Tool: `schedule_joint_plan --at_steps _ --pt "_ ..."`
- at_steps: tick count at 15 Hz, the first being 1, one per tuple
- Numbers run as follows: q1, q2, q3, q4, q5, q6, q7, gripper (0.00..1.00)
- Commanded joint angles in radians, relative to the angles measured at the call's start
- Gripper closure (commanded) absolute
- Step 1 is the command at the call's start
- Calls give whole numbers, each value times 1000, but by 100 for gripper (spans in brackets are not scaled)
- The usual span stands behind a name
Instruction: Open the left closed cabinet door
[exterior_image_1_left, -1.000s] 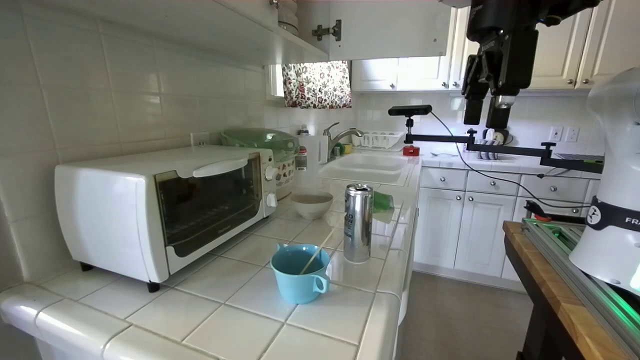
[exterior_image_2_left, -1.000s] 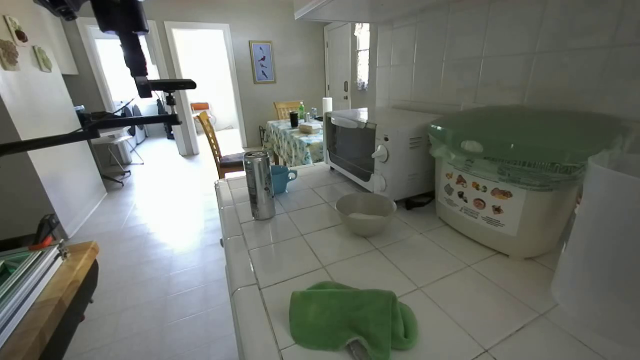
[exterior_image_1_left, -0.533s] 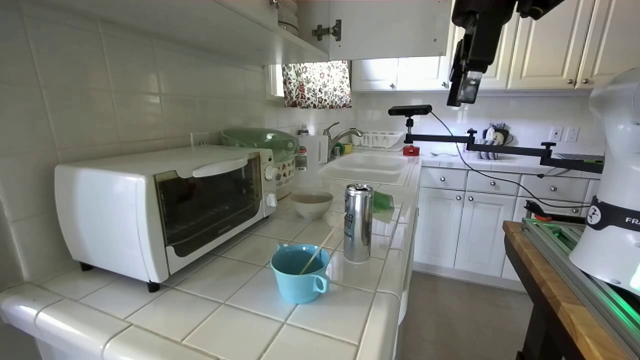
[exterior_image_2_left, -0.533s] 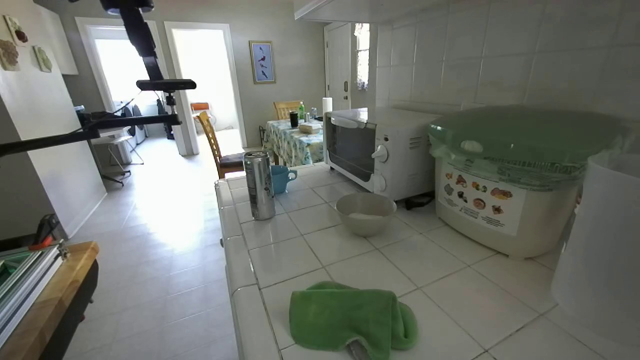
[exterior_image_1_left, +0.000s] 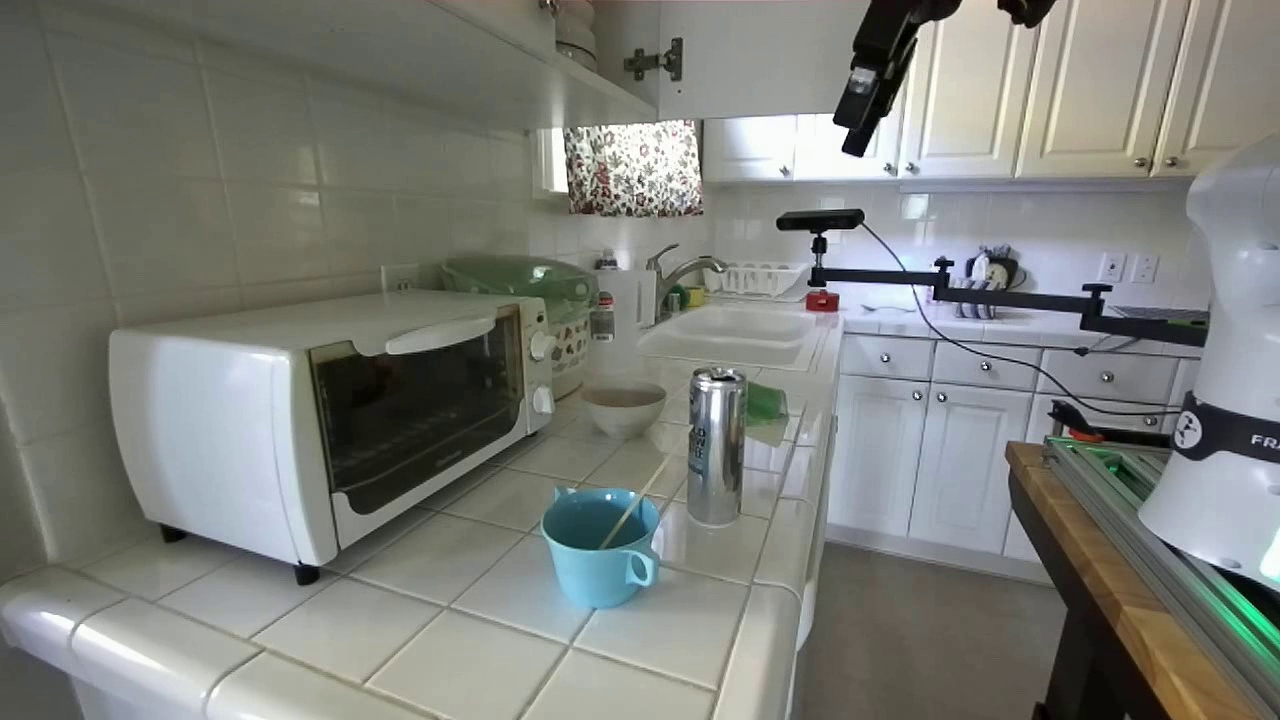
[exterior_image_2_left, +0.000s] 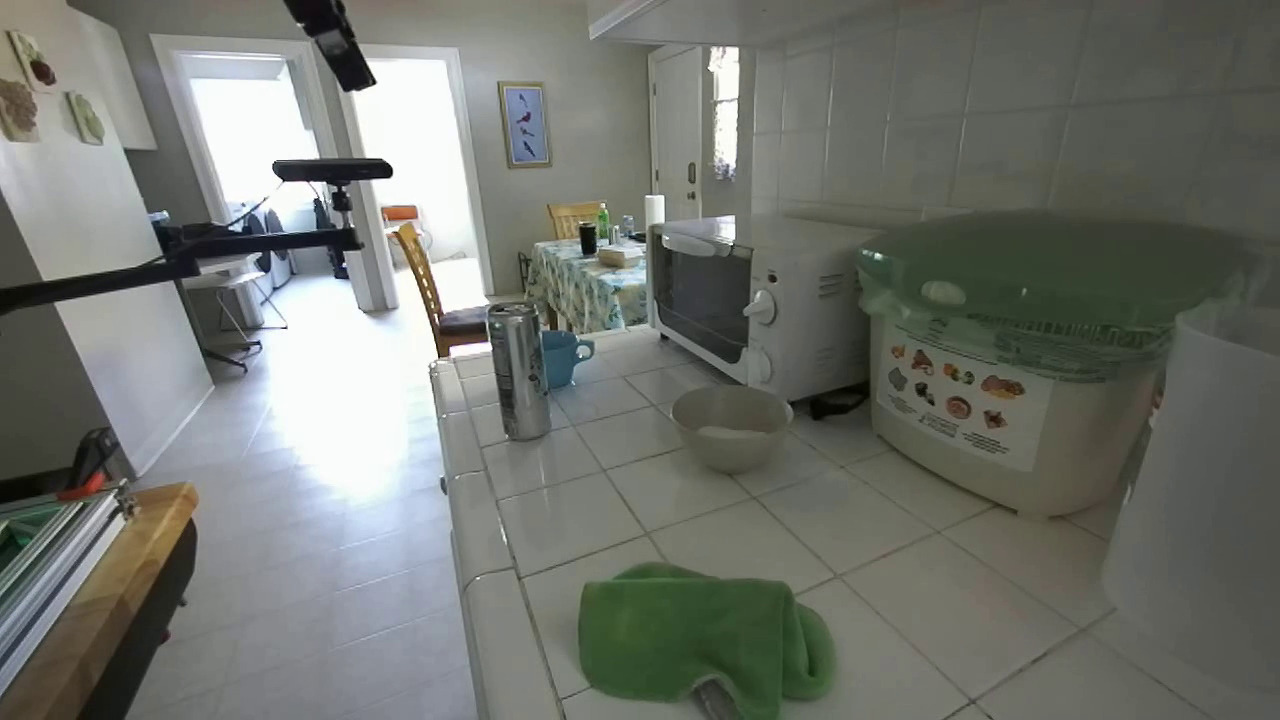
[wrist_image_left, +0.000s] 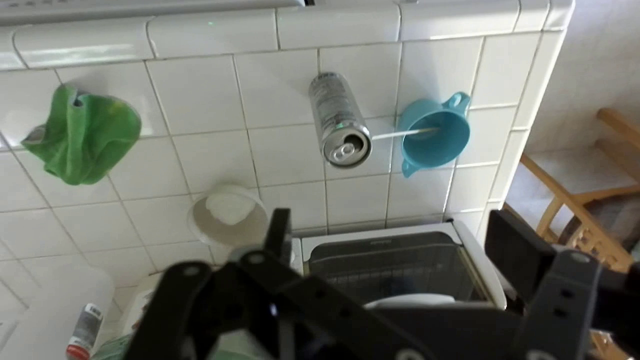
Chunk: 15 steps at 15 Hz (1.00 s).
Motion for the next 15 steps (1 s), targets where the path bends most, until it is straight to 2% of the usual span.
schedule_joint_plan --at_steps 1,3,8,12,15 --pt "-29 -49 -48 -20 -1 59 -33 0" --pt "-36 -59 -92 -17 21 88 -57 0" --pt "22 -39 -231 12 103 199 -217 0" --pt "95 6 -334 90 175 262 -331 0" --pt "195 56 -426 178 266 268 -435 0"
